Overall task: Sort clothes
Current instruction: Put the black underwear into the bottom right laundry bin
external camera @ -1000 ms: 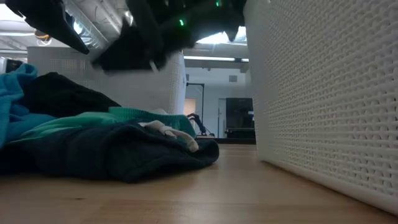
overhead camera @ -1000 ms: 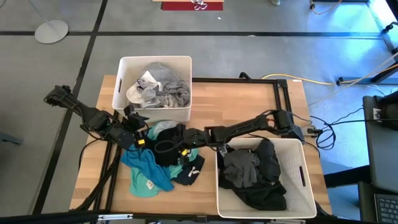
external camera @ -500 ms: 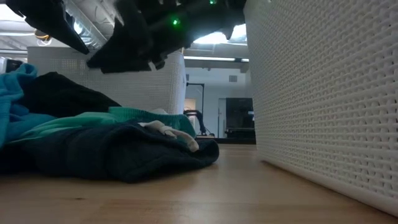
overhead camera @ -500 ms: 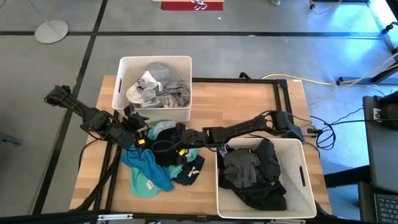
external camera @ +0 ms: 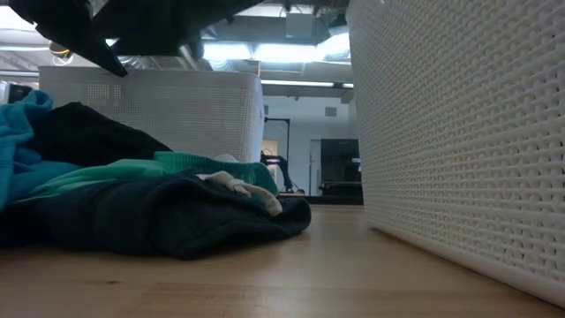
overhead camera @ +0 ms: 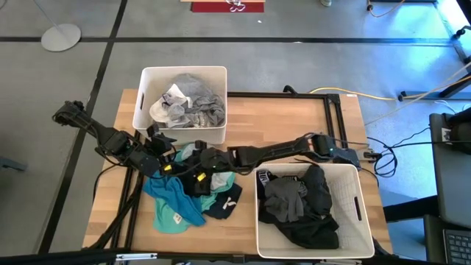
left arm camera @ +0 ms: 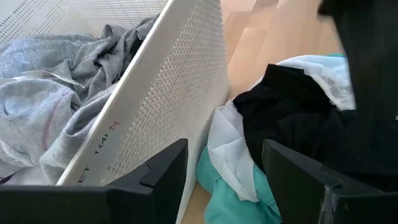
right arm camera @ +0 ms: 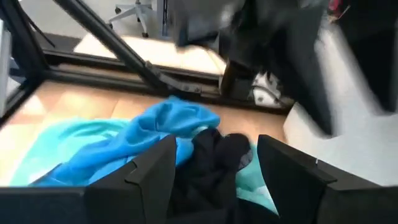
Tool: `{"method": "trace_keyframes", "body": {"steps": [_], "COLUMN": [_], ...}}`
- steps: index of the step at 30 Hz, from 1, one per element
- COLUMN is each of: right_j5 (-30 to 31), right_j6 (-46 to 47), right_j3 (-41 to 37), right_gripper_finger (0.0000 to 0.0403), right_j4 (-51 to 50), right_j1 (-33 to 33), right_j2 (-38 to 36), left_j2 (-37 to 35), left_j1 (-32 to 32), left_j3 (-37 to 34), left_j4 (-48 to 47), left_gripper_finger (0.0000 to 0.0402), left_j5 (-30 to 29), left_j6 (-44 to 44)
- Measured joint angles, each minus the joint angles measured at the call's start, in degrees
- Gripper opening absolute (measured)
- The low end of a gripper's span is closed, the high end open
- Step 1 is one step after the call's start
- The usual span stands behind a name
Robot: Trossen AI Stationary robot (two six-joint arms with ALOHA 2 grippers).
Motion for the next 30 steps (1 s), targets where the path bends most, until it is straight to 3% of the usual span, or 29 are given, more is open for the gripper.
{"method": "trace_keyframes", "body": {"steps": [5,12,22,26,30], "right_j5": [-1.19,-2.51,-4.28,-4.53,-3.19], "right_j6": [0.74,2.05,2.46,1.13,-0.95], "right_j3": [1.44,1.60,1.64,1.64,1.64], "right_gripper_finger": [0.0227,0.0227,0.0220,0.0176,0.0096], "right_j4": [-5.23,-14.01,-13.22,-12.81,-13.35], "right_j1": [-0.04,-0.04,-0.76,-0.81,-0.60], "right_j2": [4.18,4.30,6.75,7.36,7.07], "left_j2": [0.00,0.00,0.00,0.00,0.00], "left_j1": [0.00,0.00,0.00,0.00,0.00], "left_j3": [0.00,0.00,0.00,0.00,0.00], "left_j4": [-0.12,-0.16,0.00,0.00,0.02], "left_gripper_finger": [0.0196,0.0196,0.0196,0.0196,0.0196], "left_j5": [0.32,1.33,1.33,1.31,1.31], "left_j6": [-0.03,0.01,-0.01,-0.01,0.08]}}
